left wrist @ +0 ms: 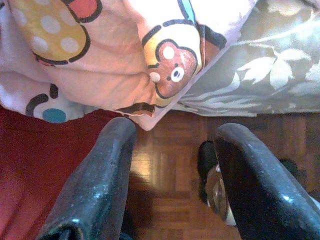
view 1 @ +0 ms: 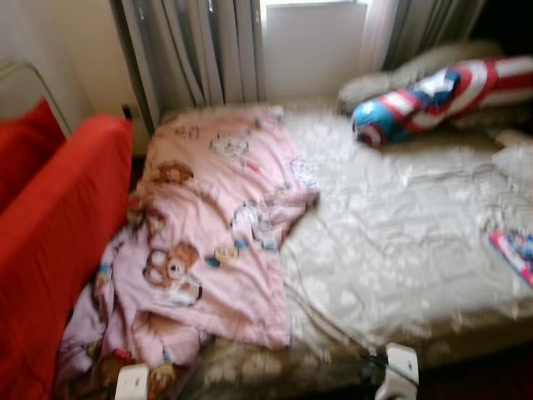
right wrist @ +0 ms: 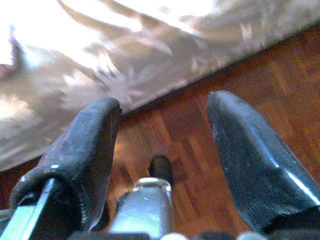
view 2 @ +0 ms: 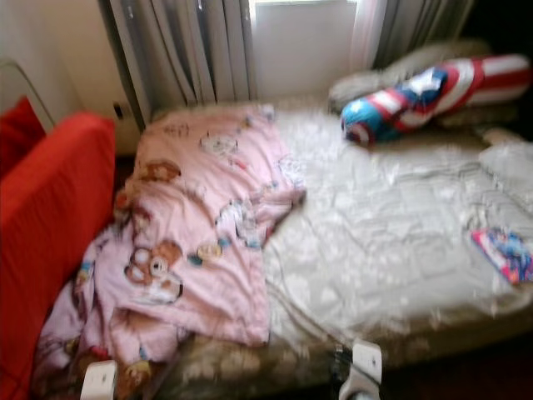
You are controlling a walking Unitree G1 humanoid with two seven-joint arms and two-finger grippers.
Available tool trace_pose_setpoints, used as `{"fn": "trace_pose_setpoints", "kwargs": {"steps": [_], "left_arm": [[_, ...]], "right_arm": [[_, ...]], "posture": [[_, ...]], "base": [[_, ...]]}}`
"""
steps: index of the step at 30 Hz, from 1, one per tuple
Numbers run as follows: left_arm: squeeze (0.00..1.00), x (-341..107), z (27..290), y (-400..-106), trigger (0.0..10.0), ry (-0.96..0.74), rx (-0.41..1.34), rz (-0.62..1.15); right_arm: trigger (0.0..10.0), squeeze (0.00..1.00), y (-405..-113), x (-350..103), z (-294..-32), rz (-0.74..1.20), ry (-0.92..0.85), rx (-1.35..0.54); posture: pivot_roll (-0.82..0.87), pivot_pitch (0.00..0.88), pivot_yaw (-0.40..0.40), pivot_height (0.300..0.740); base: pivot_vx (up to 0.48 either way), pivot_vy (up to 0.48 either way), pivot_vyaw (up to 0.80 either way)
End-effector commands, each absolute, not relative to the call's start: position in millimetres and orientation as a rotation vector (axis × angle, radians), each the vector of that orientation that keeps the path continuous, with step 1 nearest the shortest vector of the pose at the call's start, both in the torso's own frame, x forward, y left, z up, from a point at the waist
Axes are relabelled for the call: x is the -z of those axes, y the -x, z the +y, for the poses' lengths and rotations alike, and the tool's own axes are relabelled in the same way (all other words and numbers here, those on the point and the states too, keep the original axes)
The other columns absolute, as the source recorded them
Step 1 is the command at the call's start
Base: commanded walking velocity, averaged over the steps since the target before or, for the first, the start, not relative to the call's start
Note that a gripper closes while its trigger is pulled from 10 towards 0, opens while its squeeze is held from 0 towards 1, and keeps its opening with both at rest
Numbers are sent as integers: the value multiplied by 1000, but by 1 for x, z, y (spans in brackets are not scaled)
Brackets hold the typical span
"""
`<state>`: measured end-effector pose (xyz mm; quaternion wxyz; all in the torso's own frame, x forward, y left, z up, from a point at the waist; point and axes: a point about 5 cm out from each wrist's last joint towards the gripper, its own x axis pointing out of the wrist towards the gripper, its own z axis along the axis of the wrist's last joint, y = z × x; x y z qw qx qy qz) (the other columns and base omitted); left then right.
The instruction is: Clean up the room
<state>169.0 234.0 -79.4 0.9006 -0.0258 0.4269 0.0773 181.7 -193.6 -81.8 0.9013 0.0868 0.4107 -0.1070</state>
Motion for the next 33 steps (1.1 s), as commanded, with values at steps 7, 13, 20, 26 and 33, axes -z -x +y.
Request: {"fn": "trace_pose_setpoints", "kwargs": {"steps": [7, 13, 20, 26, 33], "left_arm": [[0, 84, 229, -161, 10000, 54, -147, 905], [0, 86, 226, -157, 10000, 55, -141, 912], [0, 87, 223, -157, 10000, 54, -136, 915], [0, 87, 221, -158, 10000, 56, -133, 910], [0, 86, 212, -165, 10000, 61, -117, 891]], "right_arm": [[10000, 0, -181, 82, -192, 854, -182, 221], [10000, 0, -181, 82, -193, 852, -165, 213], [10000, 0, -184, 81, -193, 840, -163, 215], [10000, 0, -185, 80, -193, 835, -163, 214], [10000, 0, -187, 79, -192, 826, -164, 213]], "posture": [[-11, 0, 28, 740], [-11, 0, 28, 740], [-11, 0, 29, 740], [-10, 0, 28, 740], [-12, 0, 27, 740]], "base": [[0, 0, 0], [0, 0, 570], [0, 0, 800], [0, 0, 800], [0, 0, 800]]}}
